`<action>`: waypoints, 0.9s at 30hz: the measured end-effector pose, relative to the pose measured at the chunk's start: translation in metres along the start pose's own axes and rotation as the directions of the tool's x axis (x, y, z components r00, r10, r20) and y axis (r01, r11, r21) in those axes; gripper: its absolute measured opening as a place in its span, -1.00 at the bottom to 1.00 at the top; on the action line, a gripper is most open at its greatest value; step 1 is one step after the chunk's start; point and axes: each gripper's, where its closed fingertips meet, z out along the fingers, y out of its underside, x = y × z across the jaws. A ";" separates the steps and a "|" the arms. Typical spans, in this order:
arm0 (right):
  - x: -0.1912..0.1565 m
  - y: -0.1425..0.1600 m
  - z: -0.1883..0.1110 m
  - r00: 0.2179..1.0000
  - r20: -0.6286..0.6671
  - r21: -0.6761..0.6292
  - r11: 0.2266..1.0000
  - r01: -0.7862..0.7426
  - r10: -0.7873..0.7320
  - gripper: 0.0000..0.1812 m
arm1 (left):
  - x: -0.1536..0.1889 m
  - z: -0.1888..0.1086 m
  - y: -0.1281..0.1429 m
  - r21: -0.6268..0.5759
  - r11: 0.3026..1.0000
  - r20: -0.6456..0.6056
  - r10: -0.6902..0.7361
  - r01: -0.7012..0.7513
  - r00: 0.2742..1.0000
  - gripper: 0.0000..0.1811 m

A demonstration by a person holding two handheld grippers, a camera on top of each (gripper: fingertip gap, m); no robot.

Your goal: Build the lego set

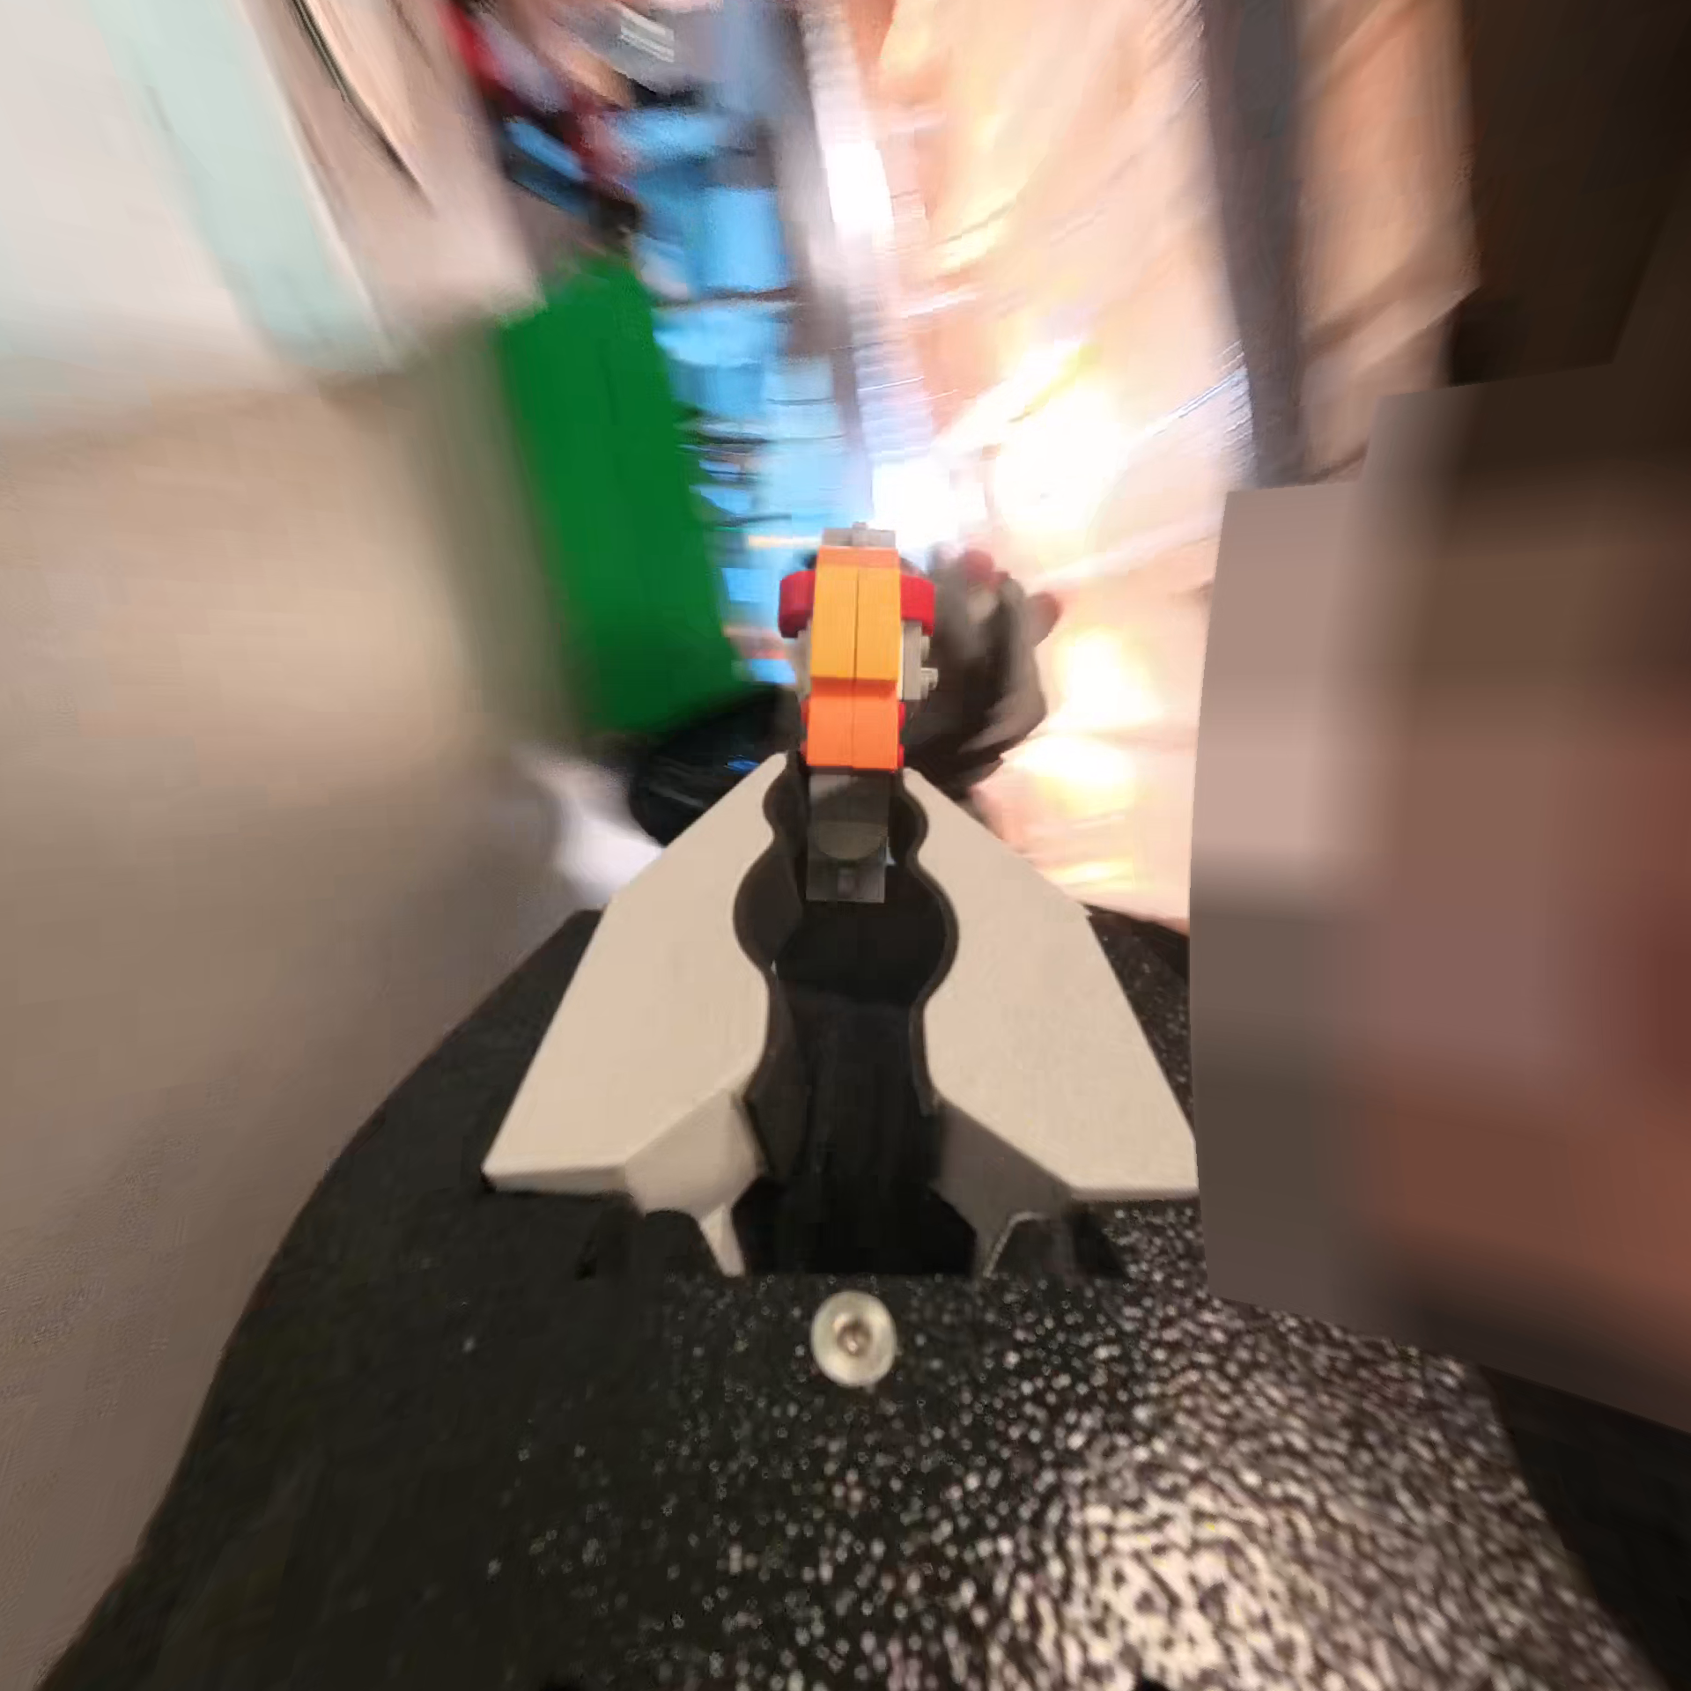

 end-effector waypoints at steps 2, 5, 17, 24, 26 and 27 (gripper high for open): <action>0.008 0.000 -0.005 0.968 -0.032 0.047 0.968 -0.246 0.247 -0.43 | -0.007 -0.005 -0.007 -0.057 0.956 0.171 0.295 -0.289 0.940 -0.84; 0.017 -0.005 -0.011 0.764 0.047 0.151 0.752 -0.642 0.643 -0.43 | -0.014 -0.012 -0.014 -0.243 0.733 0.334 0.678 -0.635 0.655 -0.84; 0.010 -0.005 -0.007 0.475 0.323 0.001 0.501 -0.865 0.819 -0.38 | -0.021 -0.012 -0.005 -0.483 0.399 0.290 0.913 -0.780 0.288 -0.84; -0.020 0.054 0.005 0.290 0.146 -0.131 0.310 -0.942 0.946 -0.21 | -0.072 -0.042 0.001 -0.766 0.221 0.189 0.975 -0.604 0.118 -0.84; -0.030 0.071 0.009 0.270 0.057 -0.124 0.276 -0.953 0.961 -0.21 | -0.083 -0.047 0.008 -0.808 0.208 0.151 0.977 -0.552 0.148 -0.84; -0.032 0.078 0.010 0.268 0.013 -0.111 0.268 -0.957 0.963 -0.21 | -0.086 -0.048 0.011 -0.824 0.203 0.137 0.977 -0.529 0.162 -0.84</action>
